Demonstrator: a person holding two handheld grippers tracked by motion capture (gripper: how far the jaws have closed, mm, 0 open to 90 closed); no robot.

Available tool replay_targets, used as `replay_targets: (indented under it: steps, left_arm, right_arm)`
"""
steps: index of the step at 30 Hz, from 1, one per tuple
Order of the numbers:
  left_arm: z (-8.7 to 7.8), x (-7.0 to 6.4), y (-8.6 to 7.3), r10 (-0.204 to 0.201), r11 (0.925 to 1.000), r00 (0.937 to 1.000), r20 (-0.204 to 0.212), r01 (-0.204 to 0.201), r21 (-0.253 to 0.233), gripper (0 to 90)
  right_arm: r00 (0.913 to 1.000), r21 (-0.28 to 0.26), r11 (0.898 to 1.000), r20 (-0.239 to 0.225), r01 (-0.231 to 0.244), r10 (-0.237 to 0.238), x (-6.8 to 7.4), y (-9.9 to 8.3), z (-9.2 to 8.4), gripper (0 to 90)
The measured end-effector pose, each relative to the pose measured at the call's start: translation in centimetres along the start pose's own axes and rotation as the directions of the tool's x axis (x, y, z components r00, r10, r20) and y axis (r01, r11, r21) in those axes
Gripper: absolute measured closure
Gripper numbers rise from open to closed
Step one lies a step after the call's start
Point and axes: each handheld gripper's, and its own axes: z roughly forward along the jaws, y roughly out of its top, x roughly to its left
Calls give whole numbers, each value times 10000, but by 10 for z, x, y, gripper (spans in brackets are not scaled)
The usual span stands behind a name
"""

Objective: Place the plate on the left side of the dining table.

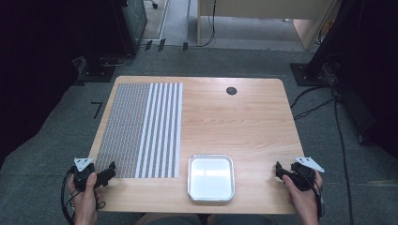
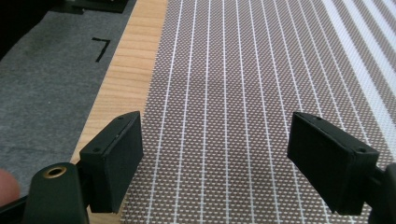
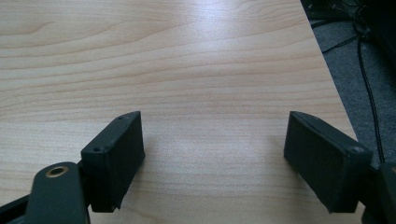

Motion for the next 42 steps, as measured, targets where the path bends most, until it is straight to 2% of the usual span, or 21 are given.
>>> replay_targets:
  steps: [3, 5, 9, 11, 12, 15, 18, 21, 22, 24, 25, 27, 29, 30, 33, 34, 38, 42]
  left_arm:
    - [-2, 0, 1, -89, 9998, 9999, 53, 90, -169, 214]
    - [-4, -1, 3, -71, 9995, 10000, -57, 69, -320, 224]
    - [-5, -5, 5, -126, 9988, 9997, -206, 116, -473, 205]
    - [-6, -7, 6, -141, 9989, 9999, -75, 137, -453, 205]
    - [-9, -10, 8, -173, 9987, 9998, 87, 177, -478, 197]
    - [-13, -13, 10, -180, 9985, 9997, 176, 189, -512, 189]
    - [-17, -19, 12, -348, 9976, 9986, 402, 371, -577, 185]
    - [-17, -29, 13, -128, 9987, 9987, 485, 152, -488, 178]
    - [-18, -39, 14, 28, 9989, 9984, 567, -1, -474, 177]
    - [-19, -49, 15, 177, 9986, 9974, 693, -141, -516, 177]
    - [-19, -49, 15, 177, 9986, 9974, 693, -141, -516, 177]
    - [-21, -65, 15, 438, 9975, 9942, 986, -380, -603, 173]
    - [-21, -70, 14, 508, 9971, 9926, 1101, -442, -614, 164]
    - [-21, -78, 14, 626, 9965, 9895, 1300, -548, -634, 158]
    - [-22, -86, 14, 602, 9966, 9866, 1516, -509, -644, 152]
    - [-22, -91, 14, 657, 9962, 9854, 1568, -560, -661, 152]
    - [-24, -105, 12, 850, 9952, 9818, 1697, -753, -632, 156]
    - [-22, -112, 11, 939, 9950, 9810, 1697, -867, -496, 164]
  right_arm:
    - [10000, -2, 10000, -3, 20, -20, 0, 0, 0, 199]
    - [10000, 12, 10000, -18, 9, -9, 0, 0, 0, 193]
    - [10000, -13, 10000, -15, -5, 5, 0, 0, 0, 211]
    - [10000, -42, 10000, 55, -53, 53, 0, 0, 0, 233]
    - [9996, -121, 9997, 215, -205, 207, -1, 0, -1, 283]
    - [9993, -219, 9991, 157, -350, 353, 0, 0, -2, 286]
    - [9982, -513, 9969, 4, -595, 596, 1, 2, -7, 294]
    - [9987, -737, 9960, 33, -500, 504, 7, 4, -12, 292]
    - [9987, -875, 9949, -3, -509, 511, 12, 5, -15, 291]
    - [9984, -930, 9941, -92, -567, 561, 18, 6, -19, 286]
    - [9984, -930, 9941, -92, -567, 561, 18, 6, -19, 286]
    - [9979, -1081, 9923, -323, -599, 567, 26, 8, -25, 286]
    - [9976, -1103, 9921, -406, -595, 553, 30, 9, -27, 286]
    - [9972, -1183, 9913, -551, -575, 512, 36, 10, -31, 285]
    - [9950, -1232, 9901, -822, -674, 575, 42, 11, -34, 277]
    - [9919, -1355, 9881, -1130, -734, 581, 48, 12, -38, 278]
    - [9924, -1559, 9858, -1149, -627, 449, 57, 11, -42, 322]
    - [9910, -1754, 9829, -1298, -560, 333, 64, 10, -44, 379]
